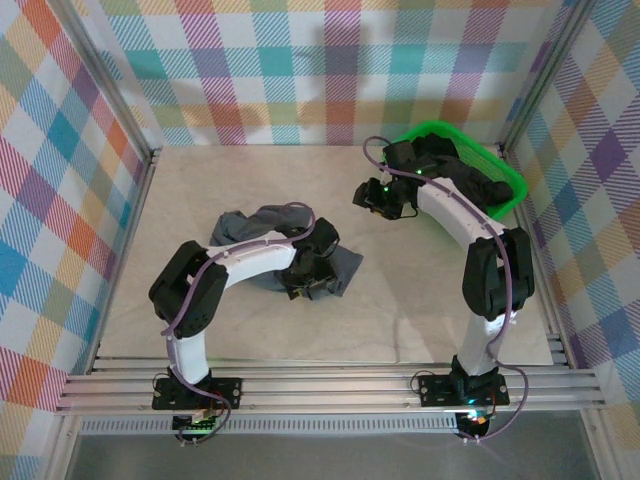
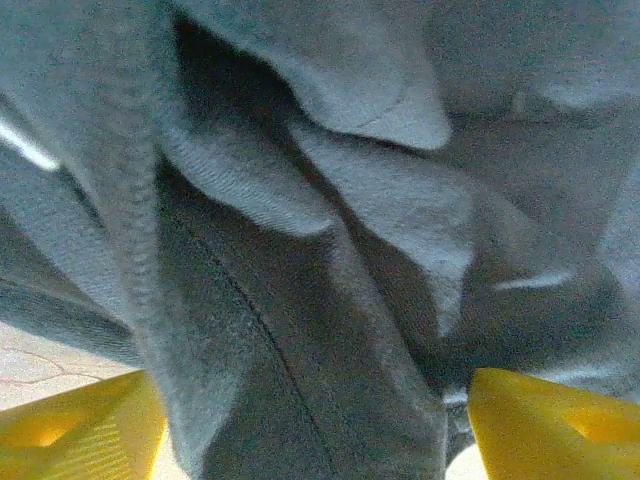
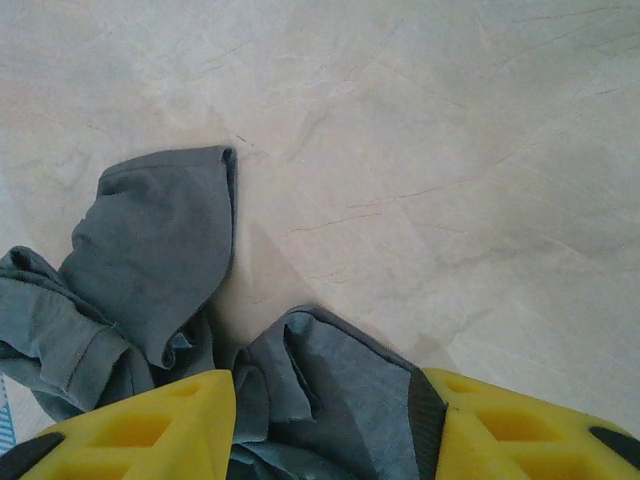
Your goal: Fold and stack the t-shirts
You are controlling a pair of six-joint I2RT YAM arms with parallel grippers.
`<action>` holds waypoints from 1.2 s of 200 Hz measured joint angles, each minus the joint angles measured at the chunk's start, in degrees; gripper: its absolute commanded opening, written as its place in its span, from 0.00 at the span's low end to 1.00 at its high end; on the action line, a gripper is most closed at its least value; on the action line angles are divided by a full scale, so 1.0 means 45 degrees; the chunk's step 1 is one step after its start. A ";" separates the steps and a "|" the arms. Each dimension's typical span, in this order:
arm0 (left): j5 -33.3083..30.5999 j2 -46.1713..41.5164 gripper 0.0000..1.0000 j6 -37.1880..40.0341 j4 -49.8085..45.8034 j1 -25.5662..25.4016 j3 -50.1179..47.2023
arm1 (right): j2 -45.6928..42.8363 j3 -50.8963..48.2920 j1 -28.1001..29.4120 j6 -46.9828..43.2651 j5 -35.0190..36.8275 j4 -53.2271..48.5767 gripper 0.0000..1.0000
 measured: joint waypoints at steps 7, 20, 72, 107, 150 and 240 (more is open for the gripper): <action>0.0131 0.0049 0.64 -0.0248 0.0005 -0.0005 0.0000 | -0.0019 -0.0053 0.0000 -0.0010 -0.0029 0.0005 0.50; 0.0238 0.0141 0.24 -0.0588 0.0049 -0.0010 0.0034 | -0.0029 -0.0160 0.0000 -0.0044 -0.0097 0.0039 0.50; -0.1059 -0.0753 0.00 -0.0466 -0.1253 -0.0005 0.0049 | -0.0029 -0.0457 0.0005 0.0019 -0.0539 0.0233 0.48; -0.2599 -0.5940 0.00 -0.0369 -0.2603 0.0568 -0.1957 | 0.0695 -0.0073 0.0335 0.0471 -0.1020 0.0908 0.49; -0.3609 -1.0792 0.00 -0.0423 -0.4041 0.2900 -0.4201 | 0.4036 0.2725 0.2011 0.1355 -0.1491 0.1292 0.51; -0.3891 -1.2293 0.00 0.0005 -0.4789 0.4430 -0.4707 | 0.6742 0.4750 0.3648 0.3619 -0.1734 0.0772 0.54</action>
